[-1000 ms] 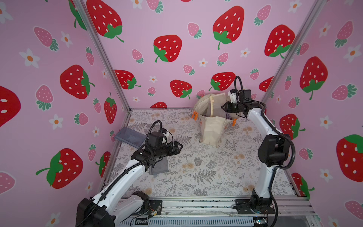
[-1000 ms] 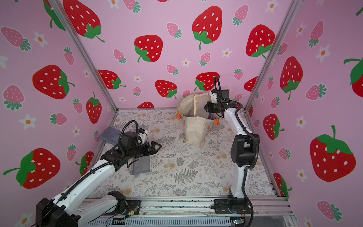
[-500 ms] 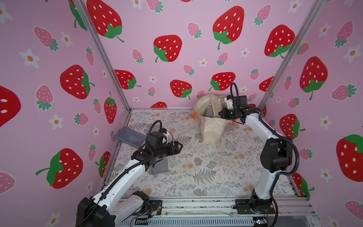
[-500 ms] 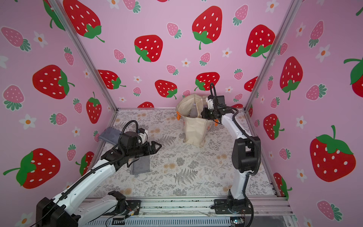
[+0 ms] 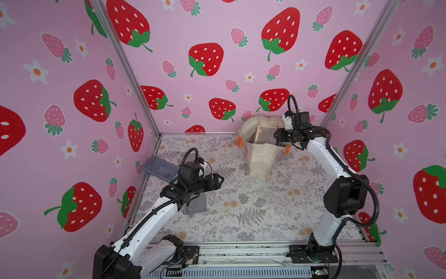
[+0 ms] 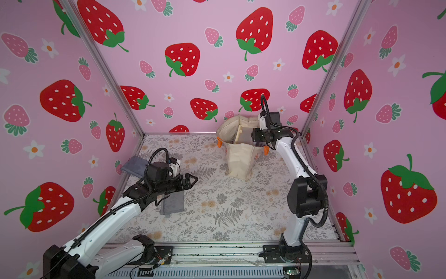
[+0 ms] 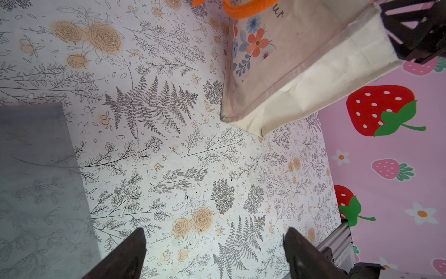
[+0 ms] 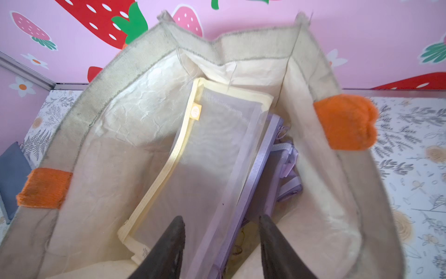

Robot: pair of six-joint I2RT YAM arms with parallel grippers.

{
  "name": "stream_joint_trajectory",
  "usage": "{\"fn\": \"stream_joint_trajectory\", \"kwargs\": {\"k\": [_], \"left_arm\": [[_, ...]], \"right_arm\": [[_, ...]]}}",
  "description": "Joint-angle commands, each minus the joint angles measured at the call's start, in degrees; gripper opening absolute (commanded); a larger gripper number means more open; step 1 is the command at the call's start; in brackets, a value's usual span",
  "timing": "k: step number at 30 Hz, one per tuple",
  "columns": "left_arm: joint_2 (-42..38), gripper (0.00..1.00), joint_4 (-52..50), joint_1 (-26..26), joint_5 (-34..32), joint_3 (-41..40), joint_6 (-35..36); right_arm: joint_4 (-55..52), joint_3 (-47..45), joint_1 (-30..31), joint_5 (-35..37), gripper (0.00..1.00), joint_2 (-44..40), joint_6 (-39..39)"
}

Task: Put the pencil pouch into the canvas bag
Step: Place the pencil pouch in the canvas bag.

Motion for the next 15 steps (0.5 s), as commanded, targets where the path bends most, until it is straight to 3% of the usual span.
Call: {"fn": "stream_joint_trajectory", "kwargs": {"k": [1, 6, 15], "left_arm": [[-0.77, 0.91, -1.55, 0.28, -1.13, 0.77, 0.54], [0.40, 0.92, -8.81, 2.07, -4.54, 3.31, 2.58], [3.70, 0.92, -16.62, 19.34, -5.87, 2.24, 5.36]], "right_arm": [[-2.95, 1.63, 0.10, 3.16, 0.51, -1.92, -2.48], [-5.81, 3.07, 2.92, 6.10, 0.61, -4.06, -5.69], [-8.25, -4.56, 15.26, 9.22, 0.83, -17.13, -9.55]]}}
